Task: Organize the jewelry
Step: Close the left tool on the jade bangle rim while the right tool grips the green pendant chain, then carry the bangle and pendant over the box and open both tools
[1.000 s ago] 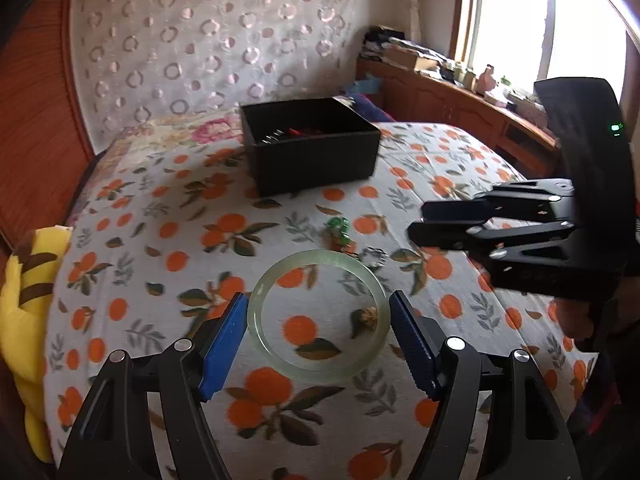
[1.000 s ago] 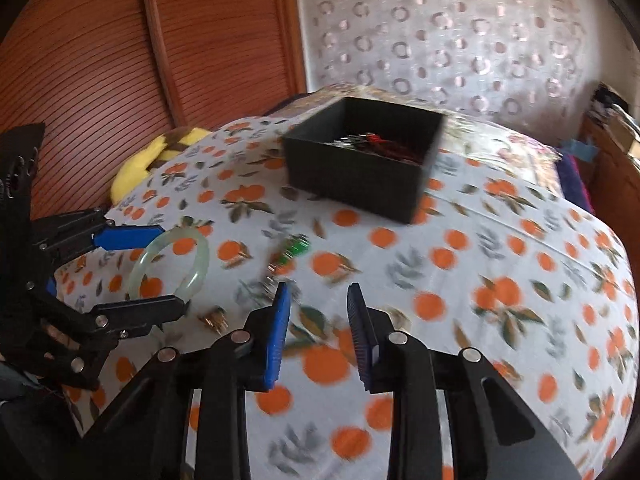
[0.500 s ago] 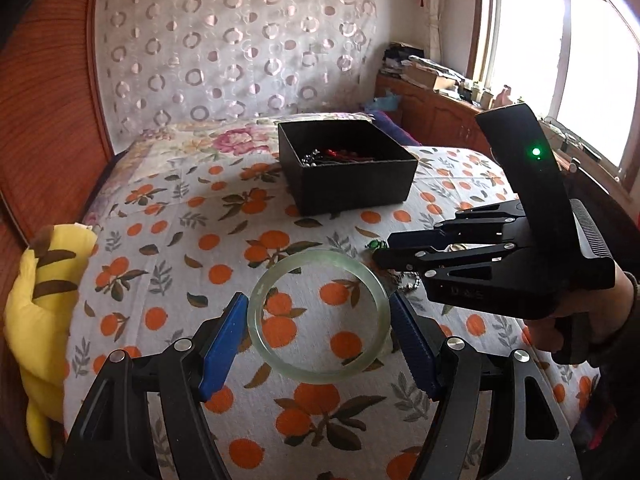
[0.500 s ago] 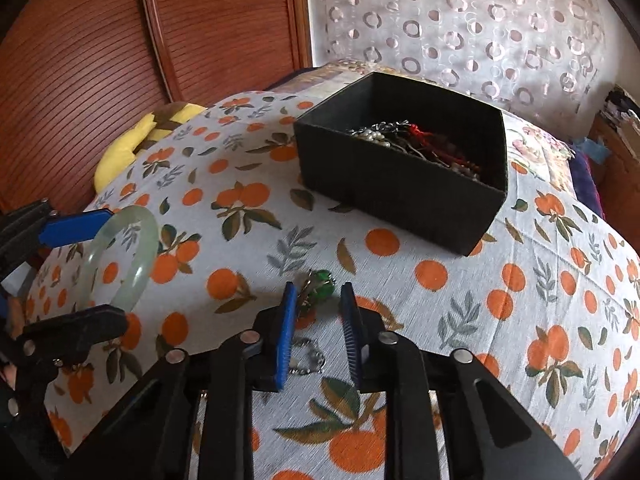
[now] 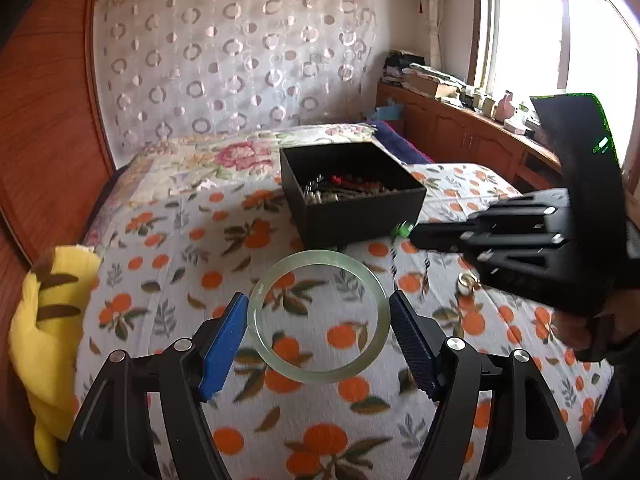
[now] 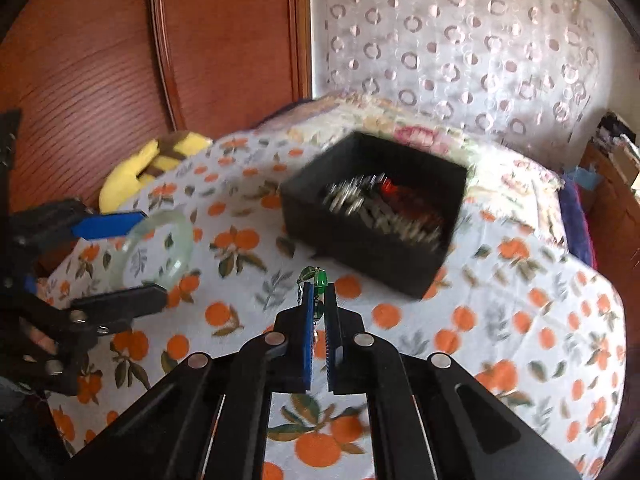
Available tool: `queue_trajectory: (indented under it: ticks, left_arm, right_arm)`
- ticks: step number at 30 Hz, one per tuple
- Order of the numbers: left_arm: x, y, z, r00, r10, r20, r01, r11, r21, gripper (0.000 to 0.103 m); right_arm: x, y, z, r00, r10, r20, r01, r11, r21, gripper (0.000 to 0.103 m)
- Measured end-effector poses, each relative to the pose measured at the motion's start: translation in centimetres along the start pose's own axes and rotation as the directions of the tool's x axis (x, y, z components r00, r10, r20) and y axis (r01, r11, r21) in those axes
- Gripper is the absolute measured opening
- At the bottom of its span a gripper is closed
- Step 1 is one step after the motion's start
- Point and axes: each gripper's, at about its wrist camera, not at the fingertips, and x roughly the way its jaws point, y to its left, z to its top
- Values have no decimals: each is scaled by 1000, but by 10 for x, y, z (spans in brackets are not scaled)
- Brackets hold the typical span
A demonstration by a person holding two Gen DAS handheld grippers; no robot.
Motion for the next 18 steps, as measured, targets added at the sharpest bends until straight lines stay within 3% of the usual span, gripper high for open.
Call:
queue_trajectory:
  ticks: [9, 18]
  left_arm:
    - [13, -3, 22, 1000, 4, 24, -4, 1000, 11, 69]
    - [23, 1, 42, 999, 14, 33, -14, 1000, 6, 69]
  right_arm:
    - [-38, -29, 39, 992, -56, 114, 55, 998, 13, 6]
    - [-34, -51, 66, 989, -87, 121, 83, 996, 37, 6]
